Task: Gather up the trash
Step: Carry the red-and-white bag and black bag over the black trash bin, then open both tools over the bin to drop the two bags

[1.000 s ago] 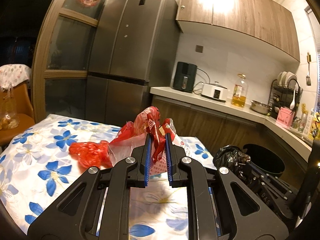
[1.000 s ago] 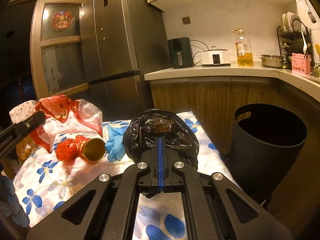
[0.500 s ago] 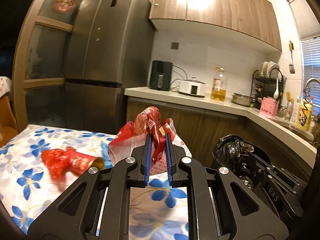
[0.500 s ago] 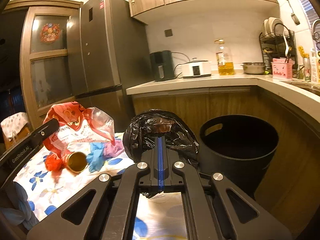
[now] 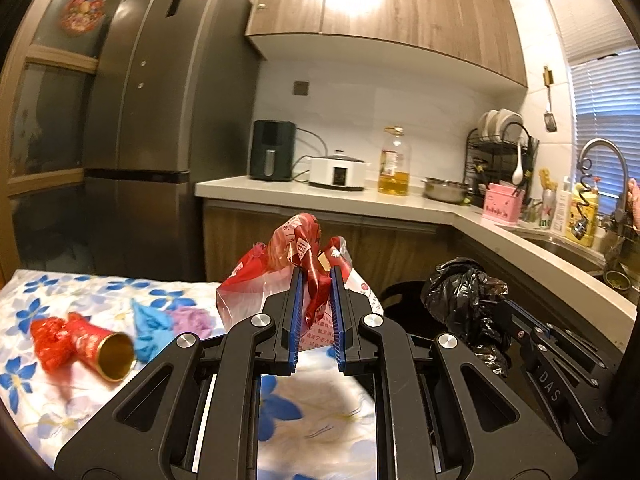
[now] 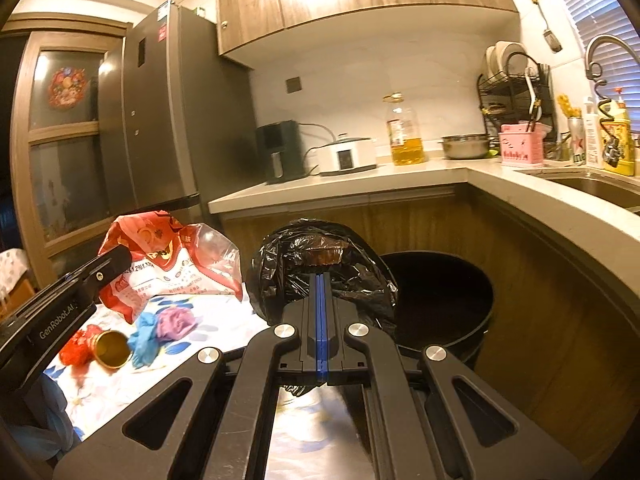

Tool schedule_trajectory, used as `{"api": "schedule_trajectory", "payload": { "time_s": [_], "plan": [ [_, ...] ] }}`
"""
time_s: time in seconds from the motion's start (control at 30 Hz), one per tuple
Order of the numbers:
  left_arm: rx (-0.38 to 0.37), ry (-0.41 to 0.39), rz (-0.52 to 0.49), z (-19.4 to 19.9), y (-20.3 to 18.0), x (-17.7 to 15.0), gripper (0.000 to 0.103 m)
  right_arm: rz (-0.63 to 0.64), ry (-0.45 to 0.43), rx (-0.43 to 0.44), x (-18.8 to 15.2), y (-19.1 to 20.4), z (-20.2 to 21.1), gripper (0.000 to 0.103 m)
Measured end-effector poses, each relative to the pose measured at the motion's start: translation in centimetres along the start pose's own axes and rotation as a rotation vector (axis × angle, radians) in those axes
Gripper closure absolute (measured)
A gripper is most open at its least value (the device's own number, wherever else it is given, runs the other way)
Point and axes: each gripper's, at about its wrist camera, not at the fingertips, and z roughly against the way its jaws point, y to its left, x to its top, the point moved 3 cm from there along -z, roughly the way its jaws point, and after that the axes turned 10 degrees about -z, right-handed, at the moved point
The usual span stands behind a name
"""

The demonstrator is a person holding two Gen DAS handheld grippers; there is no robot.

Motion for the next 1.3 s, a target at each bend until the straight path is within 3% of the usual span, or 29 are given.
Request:
{"api": "schedule_trajectory", "payload": {
  "time_s": [0.63, 1.3],
  "plan": [
    [-0.123, -0.019, -0.047, -5.2, -7.1, 1.8, 0.090, -0.033, -0.078, -0.104, 3.2, -5.2, -1.2, 0.103],
    [-0.191, 0.007, -0.041, -10.9, -10.0, 1.4, 0.090, -0.055, -0.069, -0.120, 4.1, -6.8, -4.7, 0.103]
  ]
}}
